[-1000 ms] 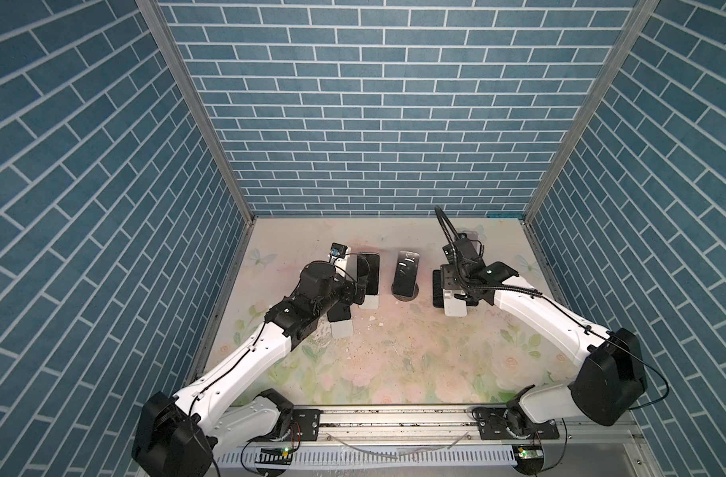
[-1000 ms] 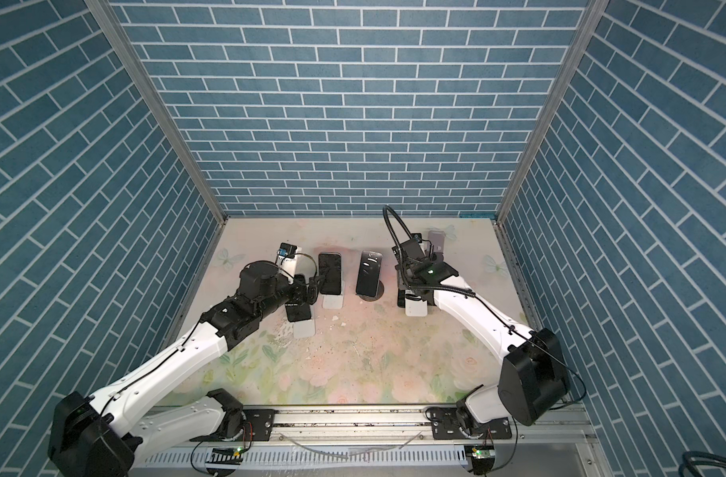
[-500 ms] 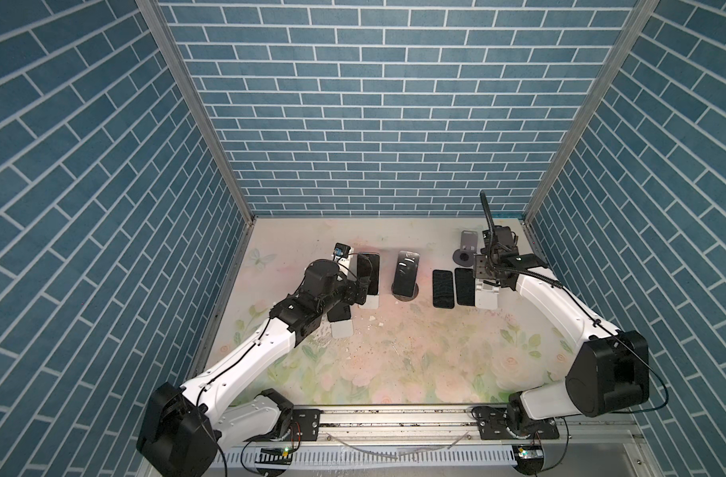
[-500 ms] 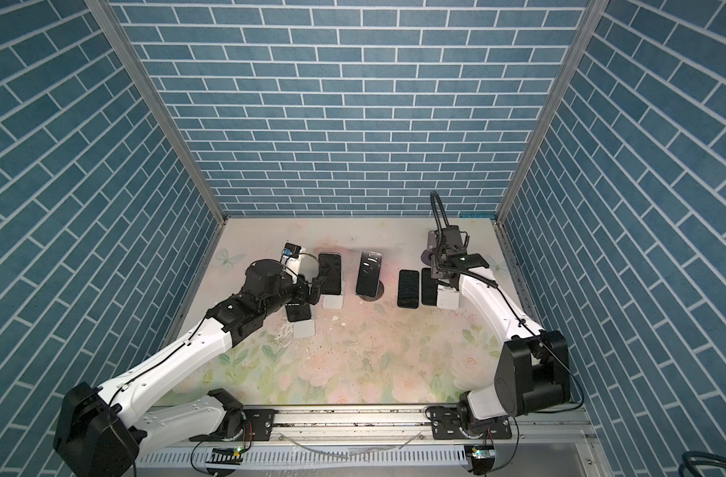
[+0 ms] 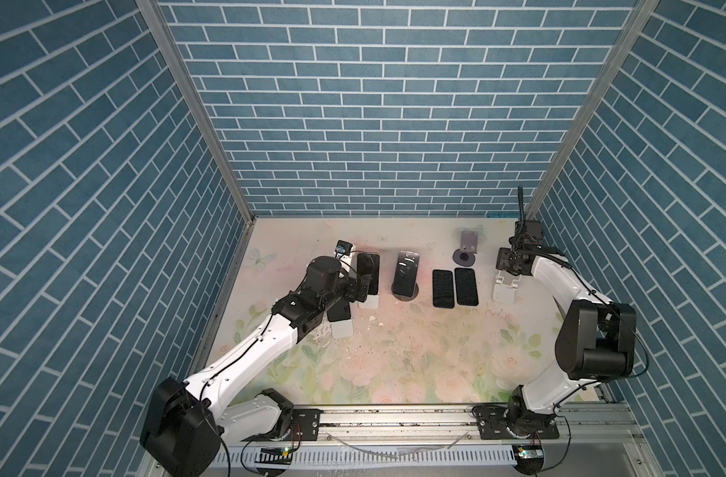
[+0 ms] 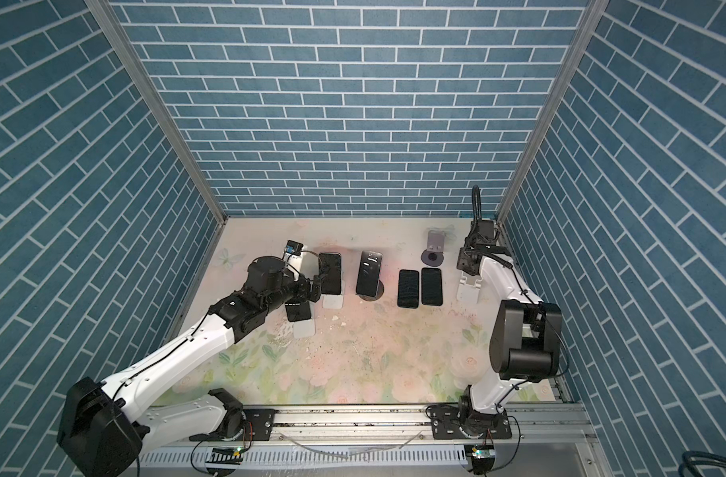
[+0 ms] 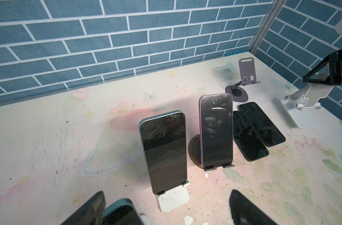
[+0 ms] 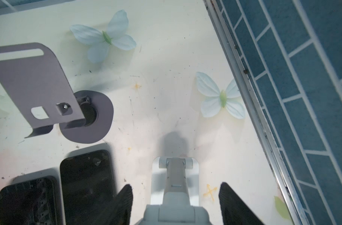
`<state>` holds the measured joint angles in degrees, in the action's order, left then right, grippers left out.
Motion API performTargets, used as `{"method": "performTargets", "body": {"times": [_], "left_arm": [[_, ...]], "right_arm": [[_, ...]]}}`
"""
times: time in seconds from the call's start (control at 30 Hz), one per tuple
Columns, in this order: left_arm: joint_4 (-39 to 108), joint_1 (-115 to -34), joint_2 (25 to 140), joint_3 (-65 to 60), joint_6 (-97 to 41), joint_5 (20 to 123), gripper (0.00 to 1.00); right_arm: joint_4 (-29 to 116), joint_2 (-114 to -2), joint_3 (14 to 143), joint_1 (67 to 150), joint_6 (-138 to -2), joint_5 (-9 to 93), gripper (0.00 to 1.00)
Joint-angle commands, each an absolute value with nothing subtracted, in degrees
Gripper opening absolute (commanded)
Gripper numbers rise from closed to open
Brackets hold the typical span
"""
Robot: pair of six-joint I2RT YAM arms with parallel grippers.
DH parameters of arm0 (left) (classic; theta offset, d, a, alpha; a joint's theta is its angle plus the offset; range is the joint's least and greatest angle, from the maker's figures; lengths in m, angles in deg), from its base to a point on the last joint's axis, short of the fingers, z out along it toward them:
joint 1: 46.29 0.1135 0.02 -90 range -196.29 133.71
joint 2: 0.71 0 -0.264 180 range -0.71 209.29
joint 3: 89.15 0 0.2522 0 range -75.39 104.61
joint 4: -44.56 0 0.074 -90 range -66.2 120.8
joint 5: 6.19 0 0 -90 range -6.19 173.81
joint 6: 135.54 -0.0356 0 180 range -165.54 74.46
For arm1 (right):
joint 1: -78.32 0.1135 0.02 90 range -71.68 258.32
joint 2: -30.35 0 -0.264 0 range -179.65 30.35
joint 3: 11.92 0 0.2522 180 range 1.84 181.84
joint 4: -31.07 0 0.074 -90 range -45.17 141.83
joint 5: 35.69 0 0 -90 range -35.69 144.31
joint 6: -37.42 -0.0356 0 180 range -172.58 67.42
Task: Remove the phone from the phone stand
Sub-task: Place the phone stand at the top-right of the table.
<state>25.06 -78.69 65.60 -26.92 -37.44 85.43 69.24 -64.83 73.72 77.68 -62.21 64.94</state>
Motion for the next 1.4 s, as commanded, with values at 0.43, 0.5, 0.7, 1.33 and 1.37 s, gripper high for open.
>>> {"method": "performTargets", "body": {"times": [0.43,0.5,0.7,1.33,1.37], "left_arm": [[24.42,-78.89,67.83,-23.71,-37.72,85.39,1.00],[24.56,-78.93,67.85,-23.71,-37.54,85.17,1.00],[24.70,-78.95,67.94,-23.53,-36.92,84.60,1.00],[24.74,-78.95,66.35,-24.56,-36.66,84.51,1.00],[24.74,-78.93,66.40,-24.63,-36.66,84.43,1.00]], "right_arm": [[61.73,-71.83,81.23,77.71,-49.94,51.52,0.46],[62.28,-72.29,81.82,77.71,-49.90,50.48,0.47],[62.56,-73.42,82.20,77.66,-49.94,50.65,0.47],[66.99,-74.75,84.03,79.07,-49.77,52.47,0.51],[67.15,-74.85,83.93,79.35,-49.68,53.01,0.51]]}}
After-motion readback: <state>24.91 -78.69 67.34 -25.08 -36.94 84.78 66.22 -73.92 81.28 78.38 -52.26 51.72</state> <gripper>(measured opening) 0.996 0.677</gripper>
